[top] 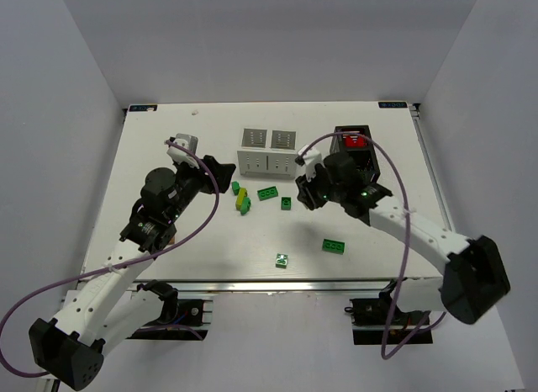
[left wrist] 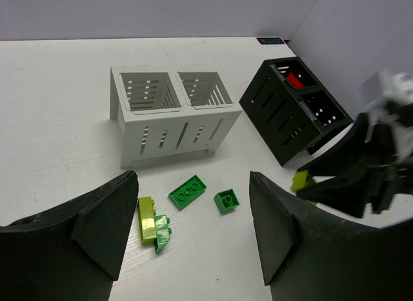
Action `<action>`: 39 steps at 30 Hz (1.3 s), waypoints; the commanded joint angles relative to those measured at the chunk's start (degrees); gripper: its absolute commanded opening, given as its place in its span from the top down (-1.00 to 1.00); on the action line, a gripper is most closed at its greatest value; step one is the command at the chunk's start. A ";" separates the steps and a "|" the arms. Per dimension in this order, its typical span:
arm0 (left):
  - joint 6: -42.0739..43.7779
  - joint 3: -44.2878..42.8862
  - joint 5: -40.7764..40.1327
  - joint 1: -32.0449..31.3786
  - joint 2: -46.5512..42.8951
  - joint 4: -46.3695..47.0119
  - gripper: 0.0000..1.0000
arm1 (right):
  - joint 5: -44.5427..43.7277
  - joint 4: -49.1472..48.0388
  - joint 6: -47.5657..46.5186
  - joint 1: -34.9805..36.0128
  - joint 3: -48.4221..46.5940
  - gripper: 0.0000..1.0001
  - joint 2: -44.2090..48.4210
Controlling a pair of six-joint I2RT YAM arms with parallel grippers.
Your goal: Sort the legos into containers by color
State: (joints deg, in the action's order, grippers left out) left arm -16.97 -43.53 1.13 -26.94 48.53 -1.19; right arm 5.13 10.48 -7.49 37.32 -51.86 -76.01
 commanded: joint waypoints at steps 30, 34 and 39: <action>-1.31 1.08 4.77 0.13 0.33 3.13 -0.58 | -24.91 -42.30 -3.50 -18.25 13.29 1.00 9.49; -0.96 1.08 4.06 0.13 0.34 2.86 -0.58 | -20.79 -37.83 -2.01 -18.25 9.85 1.00 5.09; -0.87 0.99 3.88 0.13 0.25 2.86 -0.58 | -17.61 -34.04 -1.39 -18.69 8.44 0.98 2.98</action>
State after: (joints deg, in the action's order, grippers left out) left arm -18.04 -42.72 5.15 -26.94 49.30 1.32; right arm -15.44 -24.64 -10.00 19.11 -39.81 -72.69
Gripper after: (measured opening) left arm 0.790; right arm 0.430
